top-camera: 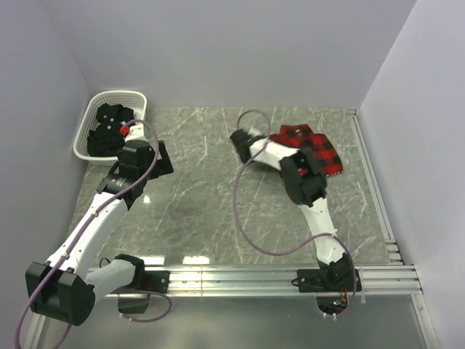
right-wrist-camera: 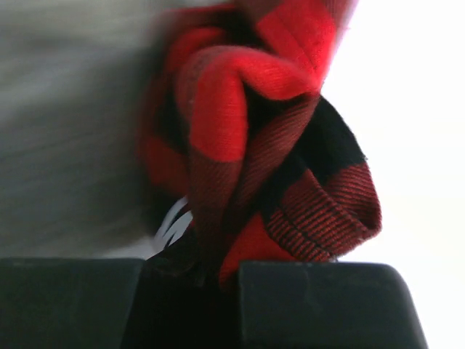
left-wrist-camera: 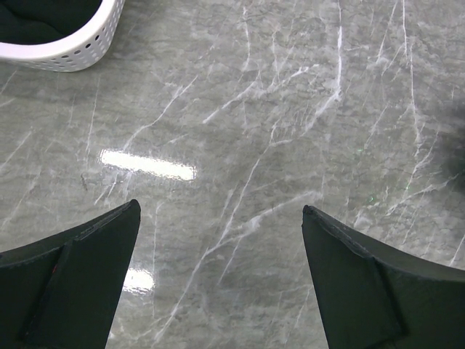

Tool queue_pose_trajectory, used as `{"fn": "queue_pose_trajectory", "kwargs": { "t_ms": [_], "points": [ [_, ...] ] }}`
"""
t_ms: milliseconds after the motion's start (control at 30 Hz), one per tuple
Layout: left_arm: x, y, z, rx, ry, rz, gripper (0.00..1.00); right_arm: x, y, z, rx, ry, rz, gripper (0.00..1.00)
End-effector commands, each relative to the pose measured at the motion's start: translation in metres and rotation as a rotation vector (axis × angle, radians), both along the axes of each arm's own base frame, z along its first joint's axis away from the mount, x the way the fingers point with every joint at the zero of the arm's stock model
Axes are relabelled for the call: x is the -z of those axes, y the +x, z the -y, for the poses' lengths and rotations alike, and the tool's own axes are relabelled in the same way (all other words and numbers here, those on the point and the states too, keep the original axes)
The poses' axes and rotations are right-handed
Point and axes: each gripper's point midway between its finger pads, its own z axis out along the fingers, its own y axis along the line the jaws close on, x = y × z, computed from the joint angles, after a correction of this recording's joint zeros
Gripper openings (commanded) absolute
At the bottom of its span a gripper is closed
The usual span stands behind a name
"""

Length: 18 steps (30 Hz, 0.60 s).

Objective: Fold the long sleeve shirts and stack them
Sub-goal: Fold the shirt

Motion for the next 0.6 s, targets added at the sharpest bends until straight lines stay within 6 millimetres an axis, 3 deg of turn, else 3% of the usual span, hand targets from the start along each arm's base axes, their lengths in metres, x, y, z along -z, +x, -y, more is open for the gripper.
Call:
{"fn": "queue_pose_trajectory", "kwargs": {
  "t_ms": [0,33,200,333,433,467,567],
  "points": [
    [-0.006,0.003,-0.005,-0.027,-0.002,0.036,0.99,0.002,-0.019,-0.034,-0.041,-0.029,0.018,0.0],
    [-0.005,0.003,-0.005,-0.024,-0.003,0.034,0.99,0.006,-0.024,-0.051,-0.076,-0.027,0.017,0.0],
    [-0.008,0.002,-0.008,-0.034,-0.006,0.043,0.99,0.022,-0.042,-0.096,-0.173,-0.028,-0.021,0.0],
    [-0.009,0.002,-0.008,-0.032,-0.011,0.046,0.99,0.042,-0.058,-0.126,-0.22,0.045,-0.063,0.2],
    [-0.01,0.001,-0.008,-0.033,-0.013,0.05,0.99,0.044,-0.07,-0.142,-0.249,0.077,-0.077,0.3],
    [-0.01,0.001,-0.008,-0.033,-0.014,0.05,0.99,0.042,-0.076,-0.152,-0.274,0.083,-0.077,0.4],
    [-0.011,0.002,-0.009,-0.036,-0.018,0.053,0.99,0.038,-0.089,-0.175,-0.303,0.206,-0.097,0.56]
  ]
}}
